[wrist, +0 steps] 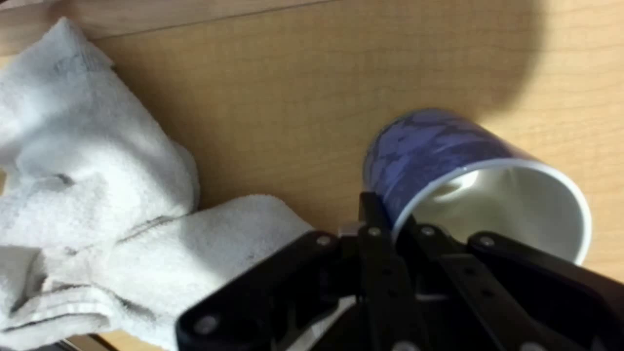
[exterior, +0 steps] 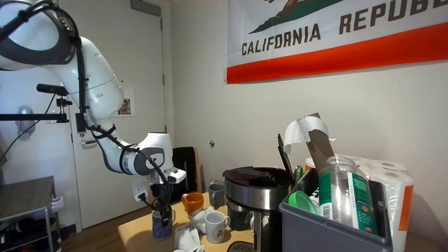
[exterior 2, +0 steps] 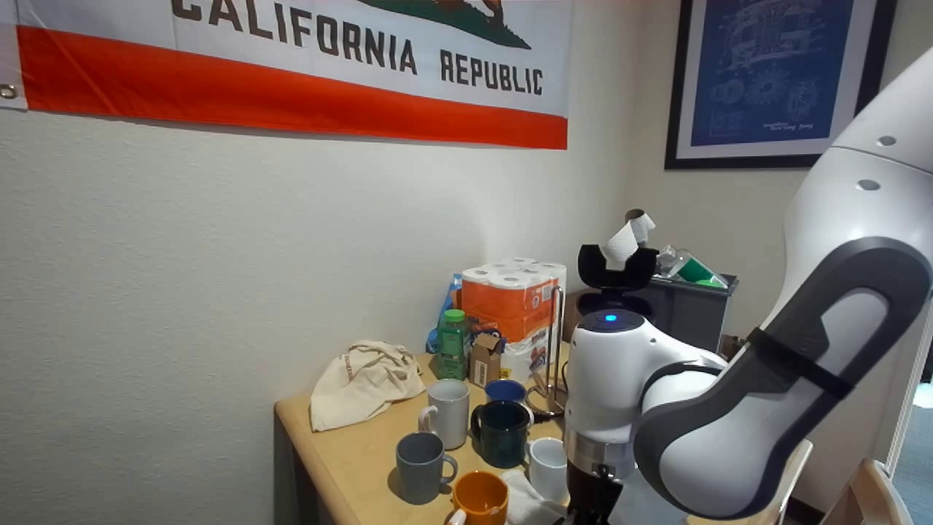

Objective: Tip the mug over the coffee machine chamber

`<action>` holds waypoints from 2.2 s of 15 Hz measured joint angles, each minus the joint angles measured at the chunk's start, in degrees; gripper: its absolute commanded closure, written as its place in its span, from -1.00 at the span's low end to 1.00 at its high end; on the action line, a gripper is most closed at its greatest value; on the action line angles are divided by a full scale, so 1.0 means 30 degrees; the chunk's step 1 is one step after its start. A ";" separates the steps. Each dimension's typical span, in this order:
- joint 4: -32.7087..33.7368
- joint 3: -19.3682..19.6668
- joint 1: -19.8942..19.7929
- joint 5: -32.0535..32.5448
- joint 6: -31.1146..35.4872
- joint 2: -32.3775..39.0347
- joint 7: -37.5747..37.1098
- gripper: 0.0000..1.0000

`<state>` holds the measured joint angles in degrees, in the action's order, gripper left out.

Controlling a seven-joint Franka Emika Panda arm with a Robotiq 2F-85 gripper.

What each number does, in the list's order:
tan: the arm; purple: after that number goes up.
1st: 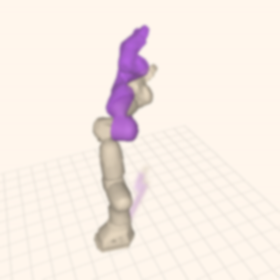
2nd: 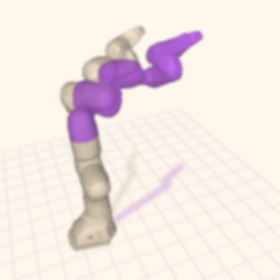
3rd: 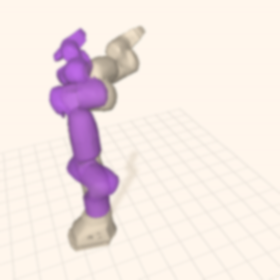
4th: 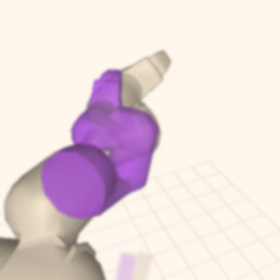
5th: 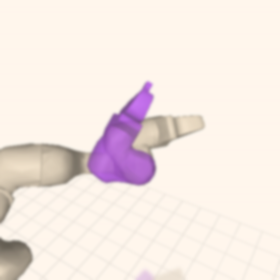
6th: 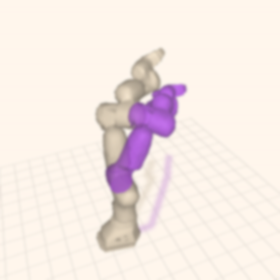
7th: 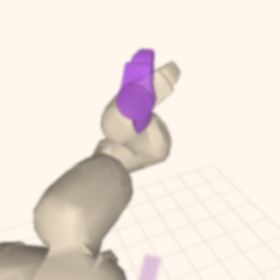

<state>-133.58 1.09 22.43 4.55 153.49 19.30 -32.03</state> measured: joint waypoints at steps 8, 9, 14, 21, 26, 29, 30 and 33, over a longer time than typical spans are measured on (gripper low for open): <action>0.1947 -0.0947 -0.1670 -0.2289 -0.3888 -0.2274 0.0059 0.94; 0.2327 -0.0951 -0.1902 -0.2287 -0.4680 -0.2890 0.0056 0.93; 0.4100 -0.1015 -0.3026 -0.2222 -0.6874 -0.5401 0.0056 0.93; 0.6768 -0.1011 -0.4787 -0.0473 -0.7460 -0.6733 0.0021 0.93; 0.7700 -0.0760 -0.6191 -0.0397 -0.7363 -0.6710 -0.0032 0.93; 0.7759 -0.0446 -0.6829 -0.0399 -0.7060 -0.6576 -0.0341 0.93; 0.7767 -0.0342 -0.7005 -0.0548 -0.6908 -0.6501 -0.0411 0.93; 0.7767 -0.0069 -0.7412 -0.1992 -0.6197 -0.6161 -0.0469 0.93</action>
<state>-110.27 0.88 0.20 -1.43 134.90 0.81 -33.43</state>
